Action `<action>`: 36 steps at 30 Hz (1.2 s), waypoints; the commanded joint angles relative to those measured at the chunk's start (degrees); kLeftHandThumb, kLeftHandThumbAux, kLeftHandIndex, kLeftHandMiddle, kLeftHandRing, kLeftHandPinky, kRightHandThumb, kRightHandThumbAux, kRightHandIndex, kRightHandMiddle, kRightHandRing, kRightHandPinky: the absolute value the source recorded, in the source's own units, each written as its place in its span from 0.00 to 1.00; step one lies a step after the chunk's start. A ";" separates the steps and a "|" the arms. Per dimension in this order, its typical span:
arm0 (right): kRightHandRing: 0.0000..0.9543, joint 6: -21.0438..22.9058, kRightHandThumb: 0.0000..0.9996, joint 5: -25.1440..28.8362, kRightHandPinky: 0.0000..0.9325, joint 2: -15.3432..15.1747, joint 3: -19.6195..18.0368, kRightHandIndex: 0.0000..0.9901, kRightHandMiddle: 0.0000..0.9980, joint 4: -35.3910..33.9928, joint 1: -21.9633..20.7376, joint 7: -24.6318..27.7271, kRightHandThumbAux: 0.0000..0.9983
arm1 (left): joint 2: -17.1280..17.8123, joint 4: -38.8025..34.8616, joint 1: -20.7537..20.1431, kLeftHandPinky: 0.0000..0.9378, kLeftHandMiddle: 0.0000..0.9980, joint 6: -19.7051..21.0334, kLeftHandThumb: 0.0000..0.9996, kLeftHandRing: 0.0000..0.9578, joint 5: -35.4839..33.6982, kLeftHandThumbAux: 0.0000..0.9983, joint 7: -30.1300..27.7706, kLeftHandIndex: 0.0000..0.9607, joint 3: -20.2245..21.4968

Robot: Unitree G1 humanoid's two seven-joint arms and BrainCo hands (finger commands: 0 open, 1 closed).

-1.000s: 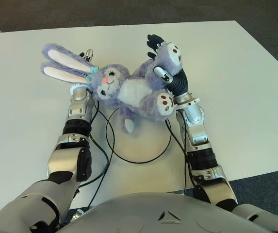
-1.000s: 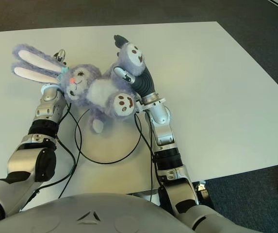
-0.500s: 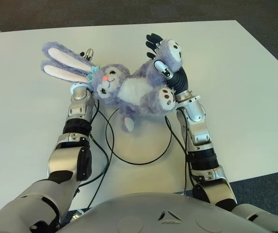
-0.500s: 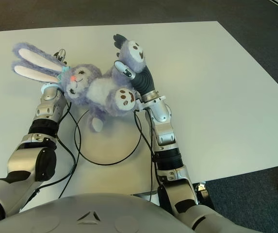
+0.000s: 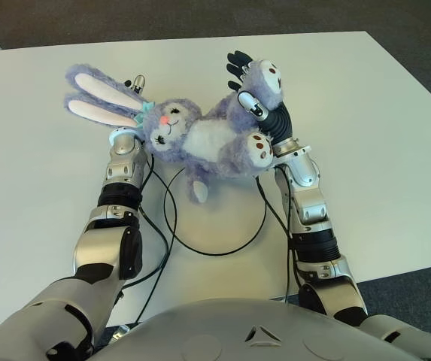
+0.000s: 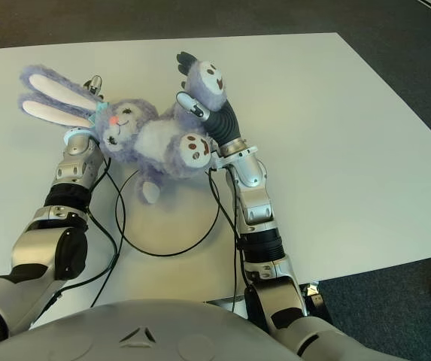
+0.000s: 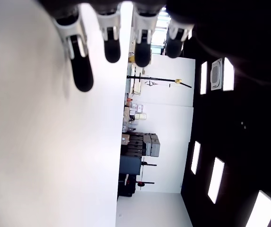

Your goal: Put the doll into the plate.

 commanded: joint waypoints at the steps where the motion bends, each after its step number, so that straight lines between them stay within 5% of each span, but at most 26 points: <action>1: 0.00 -0.25 0.21 -1.04 0.00 -0.29 -0.13 0.02 0.00 1.09 -0.49 -0.16 0.42 | -0.71 1.58 1.50 0.00 0.11 1.73 0.00 0.09 -0.07 0.41 0.96 0.00 0.13; 13: 0.00 -4.18 0.19 -2.43 0.00 -0.73 -0.22 0.02 0.00 3.64 -1.05 -0.04 0.42 | -0.66 1.66 1.47 0.00 0.10 1.61 0.00 0.08 -0.05 0.41 0.85 0.00 0.08; 20: 0.05 -7.98 0.18 -1.73 0.14 -0.33 -0.48 0.03 0.04 6.19 -1.35 0.43 0.47 | -0.57 1.75 1.44 0.00 0.10 1.67 0.00 0.08 -0.04 0.41 0.76 0.00 0.05; 23: 0.39 -10.58 0.21 -1.12 0.44 -0.19 -0.69 0.21 0.33 7.95 -1.51 1.01 0.58 | -0.55 1.79 1.42 0.00 0.10 1.65 0.00 0.08 -0.04 0.41 0.75 0.00 0.06; 26: 0.56 -13.80 0.26 -0.66 0.62 -0.40 -0.92 0.33 0.50 10.29 -2.01 2.02 0.66 | -0.54 1.84 1.42 0.00 0.10 1.56 0.00 0.07 -0.09 0.41 0.67 0.00 0.09; 28: 0.71 -15.98 0.63 -0.74 0.77 -0.68 -1.01 0.42 0.66 11.65 -2.32 2.59 0.71 | -0.54 1.88 1.41 0.00 0.10 1.47 0.00 0.07 -0.15 0.41 0.59 0.00 0.13; 29: 0.79 -16.93 0.68 -0.87 0.84 -0.80 -1.05 0.43 0.73 12.23 -2.42 2.78 0.72 | -0.55 1.89 1.41 0.00 0.10 1.44 0.00 0.07 -0.17 0.41 0.56 0.00 0.15; 36: 0.87 -21.33 0.70 -0.93 0.91 -1.27 -0.42 0.44 0.82 10.90 0.13 4.04 0.72 | -0.55 1.90 1.38 0.00 0.10 1.46 0.00 0.07 -0.27 0.41 0.60 0.00 0.20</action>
